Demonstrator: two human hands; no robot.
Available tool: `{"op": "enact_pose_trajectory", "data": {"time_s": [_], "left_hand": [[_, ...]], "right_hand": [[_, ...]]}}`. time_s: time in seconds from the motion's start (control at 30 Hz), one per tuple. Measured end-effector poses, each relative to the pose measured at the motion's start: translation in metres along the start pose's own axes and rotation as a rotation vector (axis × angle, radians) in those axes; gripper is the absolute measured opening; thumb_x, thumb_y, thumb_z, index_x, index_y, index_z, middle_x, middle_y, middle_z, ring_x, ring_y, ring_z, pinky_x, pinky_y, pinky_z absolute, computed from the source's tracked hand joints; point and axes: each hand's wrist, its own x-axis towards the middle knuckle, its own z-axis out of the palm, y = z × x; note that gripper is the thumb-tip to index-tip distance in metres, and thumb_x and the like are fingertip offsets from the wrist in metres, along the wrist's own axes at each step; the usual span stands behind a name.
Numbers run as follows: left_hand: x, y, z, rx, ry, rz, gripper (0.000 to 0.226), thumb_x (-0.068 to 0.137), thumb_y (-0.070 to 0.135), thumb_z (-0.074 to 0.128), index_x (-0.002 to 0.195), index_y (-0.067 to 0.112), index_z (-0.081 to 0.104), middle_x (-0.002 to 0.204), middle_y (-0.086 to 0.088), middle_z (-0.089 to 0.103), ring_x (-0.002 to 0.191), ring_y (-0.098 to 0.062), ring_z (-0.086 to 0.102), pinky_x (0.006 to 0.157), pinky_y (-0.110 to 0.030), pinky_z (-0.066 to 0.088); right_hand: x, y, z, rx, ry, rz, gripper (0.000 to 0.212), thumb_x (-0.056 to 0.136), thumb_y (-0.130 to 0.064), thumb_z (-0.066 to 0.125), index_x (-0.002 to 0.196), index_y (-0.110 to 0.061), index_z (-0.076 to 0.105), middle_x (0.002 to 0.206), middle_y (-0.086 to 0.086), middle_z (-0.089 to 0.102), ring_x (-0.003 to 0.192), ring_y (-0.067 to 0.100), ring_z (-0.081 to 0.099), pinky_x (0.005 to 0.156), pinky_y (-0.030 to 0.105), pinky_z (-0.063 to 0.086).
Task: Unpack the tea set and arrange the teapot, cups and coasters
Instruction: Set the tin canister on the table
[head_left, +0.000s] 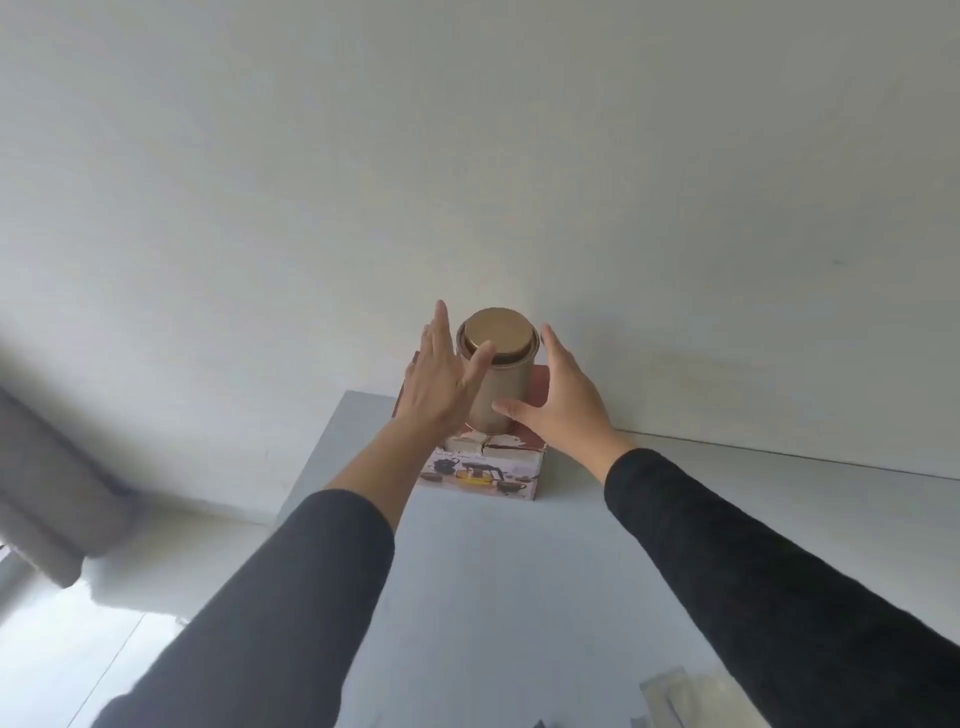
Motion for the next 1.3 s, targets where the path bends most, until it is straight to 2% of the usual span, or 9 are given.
{"op": "enact_pose_trajectory", "data": {"time_s": [0.1,0.17,0.27,0.47,0.73,0.9,1.0,1.17,1.3], "left_hand": [[0.012,-0.015,0.006,-0.100,-0.107,-0.006,0.100,0.078,0.079,0.031,0.151,0.022,-0.009,0.153,-0.010,0.031,0.139,-0.025,0.032,0.110,-0.038,0.029],[0.015,-0.019,0.009,-0.209,-0.171,-0.018,0.094,0.084,0.070,0.038,0.151,0.024,-0.010,0.153,-0.003,0.033,0.138,-0.021,0.035,0.106,-0.030,0.029],[0.020,-0.023,0.013,-0.297,-0.180,0.024,0.089,0.088,0.057,0.047,0.152,0.022,-0.004,0.152,0.002,0.034,0.140,-0.015,0.032,0.106,-0.023,0.026],[0.023,-0.013,0.025,-0.260,-0.172,0.150,0.094,0.078,0.071,0.046,0.150,0.024,0.009,0.149,0.005,0.038,0.137,-0.014,0.036,0.108,-0.031,0.033],[0.010,0.051,0.068,-0.262,-0.168,0.279,0.095,0.075,0.075,0.043,0.149,0.023,0.014,0.145,0.006,0.043,0.131,-0.014,0.042,0.098,-0.027,0.036],[-0.005,0.122,0.137,-0.273,-0.304,0.345,0.097,0.076,0.075,0.046,0.150,0.023,0.013,0.145,0.004,0.042,0.128,-0.022,0.046,0.104,-0.035,0.039],[-0.016,0.167,0.195,-0.294,-0.382,0.368,0.093,0.079,0.067,0.053,0.150,0.022,0.013,0.145,0.005,0.042,0.129,-0.020,0.046,0.103,-0.032,0.038],[-0.036,0.228,0.303,-0.328,-0.469,0.314,0.097,0.076,0.050,0.070,0.149,0.023,0.012,0.145,0.006,0.042,0.131,-0.018,0.043,0.105,-0.031,0.037],[-0.049,0.264,0.374,-0.341,-0.527,0.250,0.097,0.076,0.040,0.074,0.149,0.026,0.011,0.143,0.010,0.041,0.131,-0.016,0.042,0.103,-0.028,0.036]], "right_hand": [[0.015,0.000,0.014,0.073,0.038,0.003,0.095,0.069,-0.037,0.082,0.144,-0.029,0.025,0.141,-0.007,0.046,0.127,0.015,0.046,0.096,0.029,0.042],[0.019,0.002,0.021,0.147,0.044,0.040,0.092,0.069,-0.031,0.083,0.142,-0.029,0.027,0.136,-0.009,0.050,0.122,0.011,0.047,0.089,0.021,0.037],[0.021,0.004,0.028,0.173,0.083,0.072,0.093,0.069,-0.029,0.083,0.144,-0.024,0.026,0.136,-0.004,0.051,0.121,0.016,0.049,0.089,0.020,0.038],[0.019,0.013,0.020,0.134,0.150,0.118,0.088,0.068,-0.031,0.083,0.139,-0.021,0.031,0.129,-0.002,0.055,0.116,0.019,0.054,0.083,0.021,0.040],[-0.019,0.046,-0.048,0.107,0.246,0.150,0.084,0.070,-0.033,0.082,0.137,-0.022,0.032,0.130,-0.007,0.054,0.118,0.015,0.051,0.086,0.019,0.037],[-0.063,0.103,-0.120,0.116,0.335,0.222,0.083,0.069,-0.032,0.082,0.137,-0.024,0.034,0.125,-0.011,0.054,0.111,0.007,0.050,0.085,0.018,0.037],[-0.092,0.152,-0.166,0.125,0.365,0.272,0.084,0.069,-0.033,0.082,0.137,-0.026,0.033,0.119,-0.015,0.051,0.105,0.001,0.045,0.082,0.015,0.035],[-0.130,0.248,-0.233,0.108,0.354,0.345,0.083,0.071,-0.032,0.081,0.137,-0.024,0.032,0.119,-0.012,0.051,0.106,0.006,0.046,0.083,0.020,0.036],[-0.148,0.318,-0.265,0.128,0.387,0.400,0.080,0.072,-0.027,0.080,0.137,-0.023,0.034,0.125,-0.007,0.055,0.112,0.012,0.052,0.084,0.021,0.038]]}}
